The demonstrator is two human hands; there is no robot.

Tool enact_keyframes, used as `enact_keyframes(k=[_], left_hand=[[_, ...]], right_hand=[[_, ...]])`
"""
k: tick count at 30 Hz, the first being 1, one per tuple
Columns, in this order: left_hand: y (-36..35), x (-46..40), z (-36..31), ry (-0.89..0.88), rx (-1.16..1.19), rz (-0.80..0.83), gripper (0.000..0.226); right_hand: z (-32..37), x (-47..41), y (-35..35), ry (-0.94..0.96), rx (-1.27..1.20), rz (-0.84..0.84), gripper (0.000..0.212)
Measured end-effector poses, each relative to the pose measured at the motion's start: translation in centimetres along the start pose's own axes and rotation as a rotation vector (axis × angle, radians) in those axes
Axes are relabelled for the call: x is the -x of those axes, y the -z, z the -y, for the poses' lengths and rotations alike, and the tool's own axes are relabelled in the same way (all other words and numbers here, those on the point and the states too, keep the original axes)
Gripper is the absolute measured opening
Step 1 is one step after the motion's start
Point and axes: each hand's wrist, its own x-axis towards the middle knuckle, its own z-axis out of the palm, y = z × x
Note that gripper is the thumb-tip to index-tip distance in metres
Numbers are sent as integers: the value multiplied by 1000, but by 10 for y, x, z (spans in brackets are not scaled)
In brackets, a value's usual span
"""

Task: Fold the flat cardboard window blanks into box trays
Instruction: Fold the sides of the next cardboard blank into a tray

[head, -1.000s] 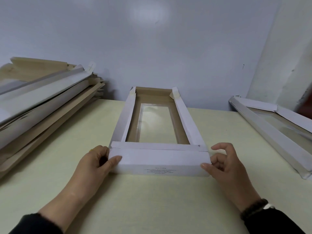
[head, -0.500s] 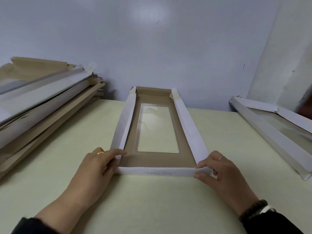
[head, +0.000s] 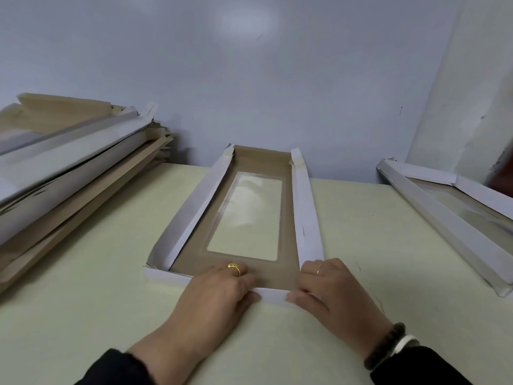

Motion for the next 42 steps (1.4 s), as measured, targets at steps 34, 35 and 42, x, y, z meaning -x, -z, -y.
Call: enact_keyframes(k=[34,35,42], left_hand=[[-4,1,13,5,106,53,20],[-2,1,16,1,110,59,23],[7,2,66,-11,-97,23,75]], right_hand=[[-4,1,-3,24,29,-101,43],[-6,1,-4,25,105,-113,43],[-37,7,1,-65,302,-180,22]])
